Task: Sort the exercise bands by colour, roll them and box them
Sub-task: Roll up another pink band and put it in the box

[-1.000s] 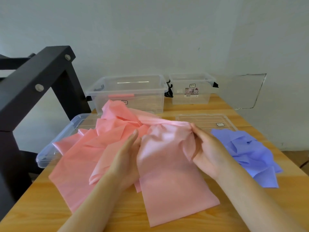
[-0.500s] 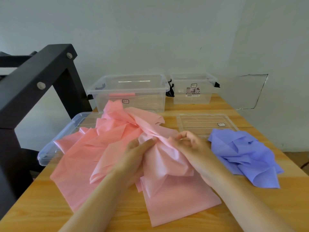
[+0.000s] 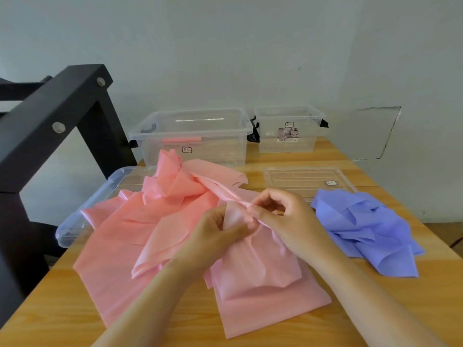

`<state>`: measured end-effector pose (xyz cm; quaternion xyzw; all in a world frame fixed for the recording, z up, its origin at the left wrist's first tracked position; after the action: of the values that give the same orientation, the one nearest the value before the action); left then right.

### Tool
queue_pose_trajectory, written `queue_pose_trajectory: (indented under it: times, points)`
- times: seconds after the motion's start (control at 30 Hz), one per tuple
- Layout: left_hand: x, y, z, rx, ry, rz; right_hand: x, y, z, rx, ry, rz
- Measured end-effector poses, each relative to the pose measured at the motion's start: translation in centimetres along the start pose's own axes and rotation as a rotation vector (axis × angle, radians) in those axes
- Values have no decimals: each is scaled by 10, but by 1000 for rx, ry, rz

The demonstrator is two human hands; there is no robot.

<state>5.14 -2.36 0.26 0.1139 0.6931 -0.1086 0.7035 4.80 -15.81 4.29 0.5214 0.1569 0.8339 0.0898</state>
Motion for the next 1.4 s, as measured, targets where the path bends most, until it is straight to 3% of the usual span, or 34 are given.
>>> queue_pose_trajectory:
  times: [0.17,0.37,0.47,0.6,0.73,0.87,1.0,1.13,1.4]
  points:
    - [5,6,2,-87,23,-44,-15,15,2,-140,-102,62]
    - [-2,11,0,-158,42,-188,-39,24,3,-291,-413,759]
    - [-5,15,0,-170,25,-243,-41,23,3,-289,-438,898]
    - [-9,18,-2,-150,39,-345,-42,21,-3,-297,-494,818]
    - [-6,8,-2,-9,69,-528,-44,17,-8,-304,-490,684]
    - [5,-14,-4,171,226,-798,-34,6,-12,-214,-434,564]
    - [12,-18,3,223,275,-747,-25,5,-13,-116,-319,353]
    - [22,-9,15,79,288,-592,-19,1,-6,-102,-210,281]
    - [11,29,31,-201,129,-513,-29,10,5,-230,-276,320]
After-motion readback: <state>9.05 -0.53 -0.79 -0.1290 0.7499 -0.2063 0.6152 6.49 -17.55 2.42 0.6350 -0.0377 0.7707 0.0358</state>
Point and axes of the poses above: each hand's wrist, its own z-axis towards the middle knuckle, its own y-axis out of the back of the hand, x = y × z, the point moved 7 cm from there along z, towards the middle knuckle, and after that the axes turned 6 degrees about y, right-handed, at the moved point
